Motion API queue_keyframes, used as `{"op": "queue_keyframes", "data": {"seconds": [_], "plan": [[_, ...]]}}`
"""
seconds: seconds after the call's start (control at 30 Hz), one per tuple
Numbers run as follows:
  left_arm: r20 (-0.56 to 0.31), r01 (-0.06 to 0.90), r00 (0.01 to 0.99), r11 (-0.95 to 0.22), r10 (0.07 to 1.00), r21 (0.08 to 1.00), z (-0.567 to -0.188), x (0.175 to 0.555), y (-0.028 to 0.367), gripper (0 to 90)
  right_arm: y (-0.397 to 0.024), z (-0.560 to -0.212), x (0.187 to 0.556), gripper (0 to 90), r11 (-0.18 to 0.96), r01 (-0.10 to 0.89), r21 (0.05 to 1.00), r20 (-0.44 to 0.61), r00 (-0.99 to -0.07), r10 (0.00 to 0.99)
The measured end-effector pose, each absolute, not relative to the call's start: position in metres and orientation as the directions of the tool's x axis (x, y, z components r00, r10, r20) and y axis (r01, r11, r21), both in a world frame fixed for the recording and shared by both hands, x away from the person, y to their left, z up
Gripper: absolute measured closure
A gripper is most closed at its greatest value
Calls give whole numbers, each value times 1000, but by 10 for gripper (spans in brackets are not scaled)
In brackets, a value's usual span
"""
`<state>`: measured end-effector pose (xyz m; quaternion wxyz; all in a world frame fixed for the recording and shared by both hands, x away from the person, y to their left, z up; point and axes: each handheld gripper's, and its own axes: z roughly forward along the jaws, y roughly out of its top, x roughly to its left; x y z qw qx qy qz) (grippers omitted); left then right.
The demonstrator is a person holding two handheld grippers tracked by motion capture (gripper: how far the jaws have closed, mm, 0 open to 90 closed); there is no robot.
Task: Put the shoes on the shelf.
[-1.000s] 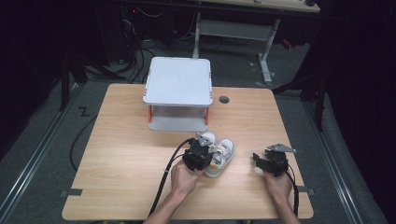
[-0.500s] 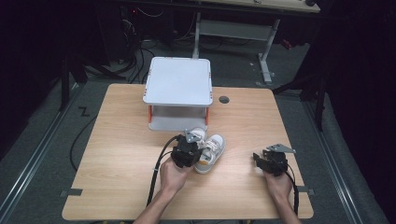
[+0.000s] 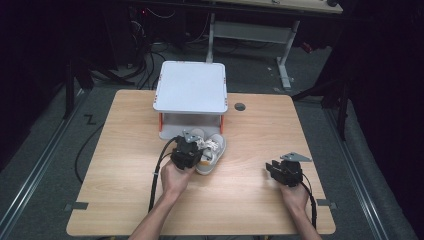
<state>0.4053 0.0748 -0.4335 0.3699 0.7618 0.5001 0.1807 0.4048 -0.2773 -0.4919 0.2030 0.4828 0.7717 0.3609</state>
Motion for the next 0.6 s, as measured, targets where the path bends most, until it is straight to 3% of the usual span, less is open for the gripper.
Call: {"op": "queue_keyframes", "data": {"seconds": [0.3, 0.4, 0.6], "plan": [[-79, 620, 383, -192, 920, 761, -434, 426, 88, 817, -253, -474, 414, 554, 247, 588, 771, 117, -512, 851], [-115, 629, 348, -141, 930, 764, -436, 432, 94, 817, -248, -469, 415, 543, 246, 576, 779, 122, -524, 843], [-100, 642, 290, -116, 952, 758, -443, 448, 95, 813, -225, -454, 429, 562, 226, 562, 795, 172, -567, 805]]}}
